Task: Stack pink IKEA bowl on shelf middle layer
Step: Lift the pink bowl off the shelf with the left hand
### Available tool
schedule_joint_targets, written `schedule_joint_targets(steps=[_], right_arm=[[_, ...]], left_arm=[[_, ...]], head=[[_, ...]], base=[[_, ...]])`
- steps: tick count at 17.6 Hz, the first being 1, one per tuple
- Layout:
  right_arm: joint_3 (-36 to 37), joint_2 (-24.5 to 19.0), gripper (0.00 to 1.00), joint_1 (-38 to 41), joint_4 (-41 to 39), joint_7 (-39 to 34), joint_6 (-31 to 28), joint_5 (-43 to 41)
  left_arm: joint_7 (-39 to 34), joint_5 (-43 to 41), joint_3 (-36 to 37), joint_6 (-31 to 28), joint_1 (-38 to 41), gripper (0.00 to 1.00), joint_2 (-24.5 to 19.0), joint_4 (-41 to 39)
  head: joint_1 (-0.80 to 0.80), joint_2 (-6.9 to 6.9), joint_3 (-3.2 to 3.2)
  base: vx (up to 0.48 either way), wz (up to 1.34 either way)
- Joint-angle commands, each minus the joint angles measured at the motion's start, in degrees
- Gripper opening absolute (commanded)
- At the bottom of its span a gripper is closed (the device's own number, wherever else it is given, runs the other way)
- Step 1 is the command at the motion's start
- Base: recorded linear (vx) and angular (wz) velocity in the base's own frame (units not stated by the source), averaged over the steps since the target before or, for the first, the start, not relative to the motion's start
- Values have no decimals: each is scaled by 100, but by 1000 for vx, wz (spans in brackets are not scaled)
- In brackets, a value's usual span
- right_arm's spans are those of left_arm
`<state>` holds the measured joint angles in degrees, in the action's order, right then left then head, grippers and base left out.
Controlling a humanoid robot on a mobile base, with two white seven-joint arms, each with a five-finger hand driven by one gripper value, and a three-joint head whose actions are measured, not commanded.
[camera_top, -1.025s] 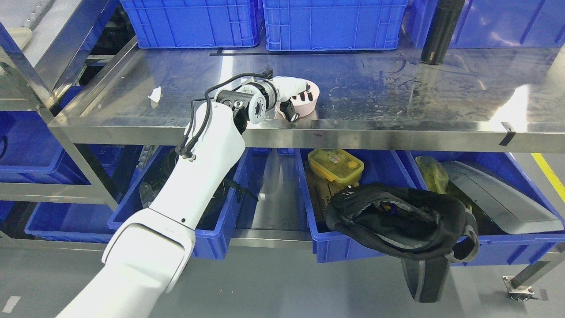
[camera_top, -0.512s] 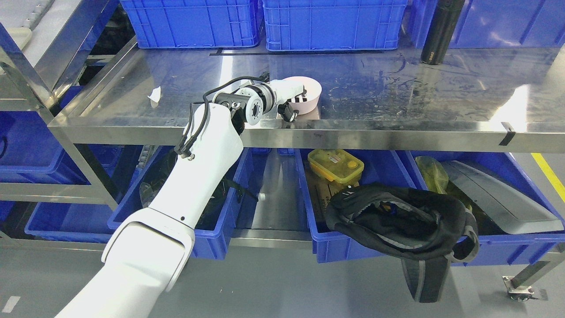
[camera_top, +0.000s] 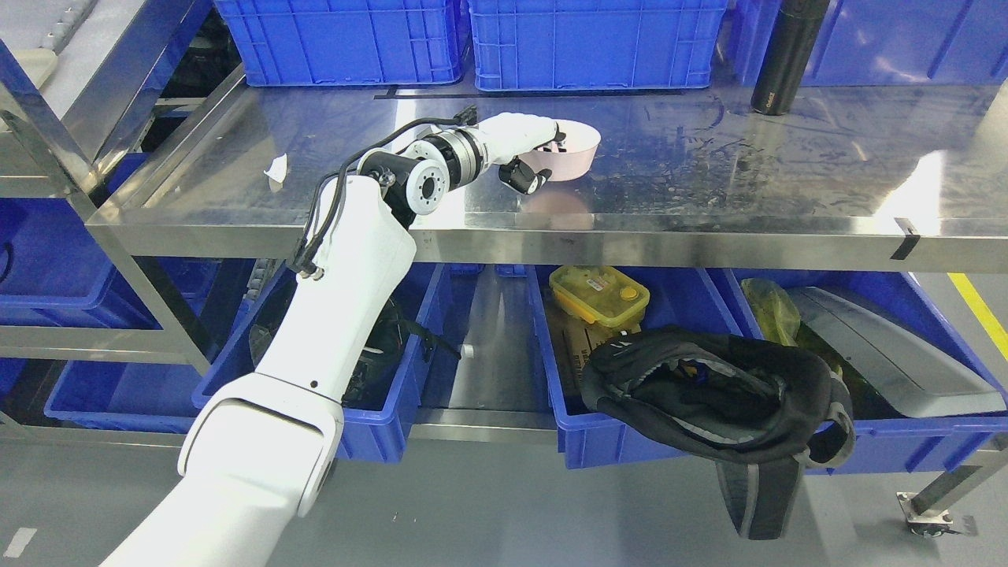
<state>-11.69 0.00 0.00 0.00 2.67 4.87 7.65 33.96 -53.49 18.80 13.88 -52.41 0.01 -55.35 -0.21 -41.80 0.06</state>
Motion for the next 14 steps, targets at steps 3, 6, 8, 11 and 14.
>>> schedule_joint_targets(steps=[3,6,8,11,14], right_arm=[[0,100,100,88,-100,-4,-3,8],[0,100,100,88,-100,-4,-3,-1],[0,100,100,88,-100,-4,-3,-1],[0,100,100,88,-100,-4,-3,-1],[0,100,100,88,-100,-4,-3,-1]], left_arm=[[-206,32,-1229,939,783,1,-101,-1468],[-214,32,-1343,1466,1302,1,-101,-2162],[-328,32,-1466,1940,1688,1,-101,-2602],[-373,102,-1817,2801,2094,1,-101,-2990],[-346,207,-1924,3112,2383,1,-101,-3034]], head=[[0,0,0],[0,0,0],[0,0,0],[0,0,0],[0,0,0]], base=[[0,0],[0,0],[14,64],[11,239],[21,657]])
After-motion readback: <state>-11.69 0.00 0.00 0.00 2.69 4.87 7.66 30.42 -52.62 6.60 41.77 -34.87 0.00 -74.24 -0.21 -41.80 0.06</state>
